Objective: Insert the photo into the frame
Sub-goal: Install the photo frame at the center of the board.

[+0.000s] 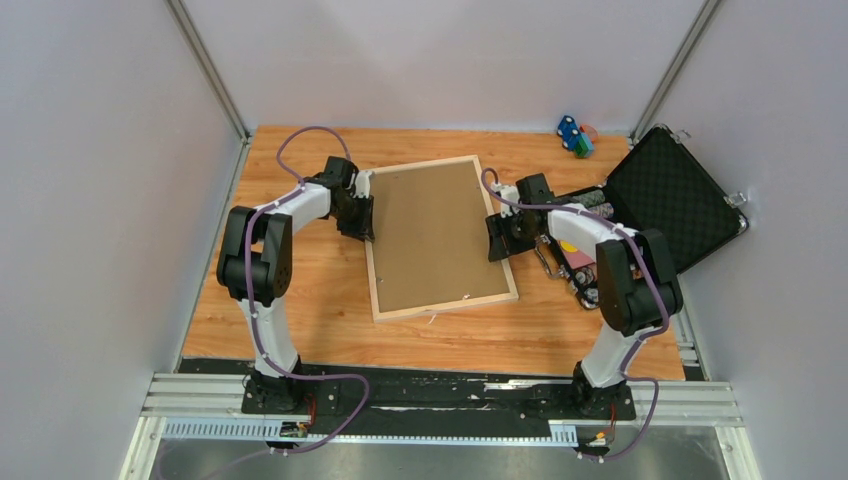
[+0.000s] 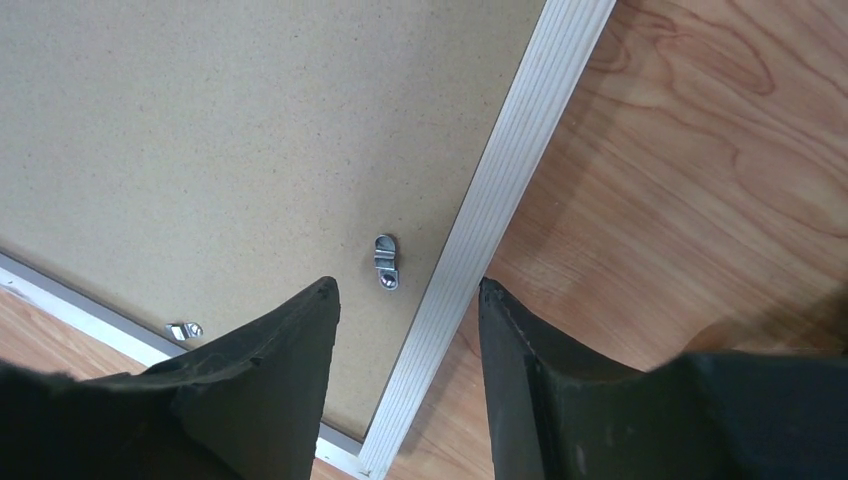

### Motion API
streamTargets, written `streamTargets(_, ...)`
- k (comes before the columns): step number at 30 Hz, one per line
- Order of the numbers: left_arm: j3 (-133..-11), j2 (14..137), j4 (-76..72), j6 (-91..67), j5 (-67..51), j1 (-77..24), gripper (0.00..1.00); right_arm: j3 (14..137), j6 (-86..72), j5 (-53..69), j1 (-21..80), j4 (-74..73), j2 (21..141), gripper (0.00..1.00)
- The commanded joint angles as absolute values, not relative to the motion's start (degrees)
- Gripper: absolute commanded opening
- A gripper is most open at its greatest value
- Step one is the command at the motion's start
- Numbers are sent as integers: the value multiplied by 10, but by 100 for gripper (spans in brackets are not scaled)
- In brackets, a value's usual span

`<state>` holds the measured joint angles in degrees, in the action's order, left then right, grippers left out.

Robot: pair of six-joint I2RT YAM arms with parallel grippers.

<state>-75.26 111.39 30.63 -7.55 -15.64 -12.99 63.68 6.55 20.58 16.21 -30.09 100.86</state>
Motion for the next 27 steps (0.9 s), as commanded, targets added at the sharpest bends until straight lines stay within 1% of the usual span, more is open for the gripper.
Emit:
streamTargets(1, -732, 1126, 321, -35, -122, -130, 0, 641, 62, 181, 172, -272, 1011, 52)
streamTargets(10, -733, 1128, 322, -35, -124, -130, 0, 637, 55, 150, 181, -265, 1020, 52)
streamTargets(21, -734, 1128, 322, -34, -123, -130, 0, 630, 41, 114, 186, -255, 1028, 47)
streamTargets(27, -735, 1130, 323, -34, -124, -130, 0, 635, 40, 107, 186, -254, 1032, 41)
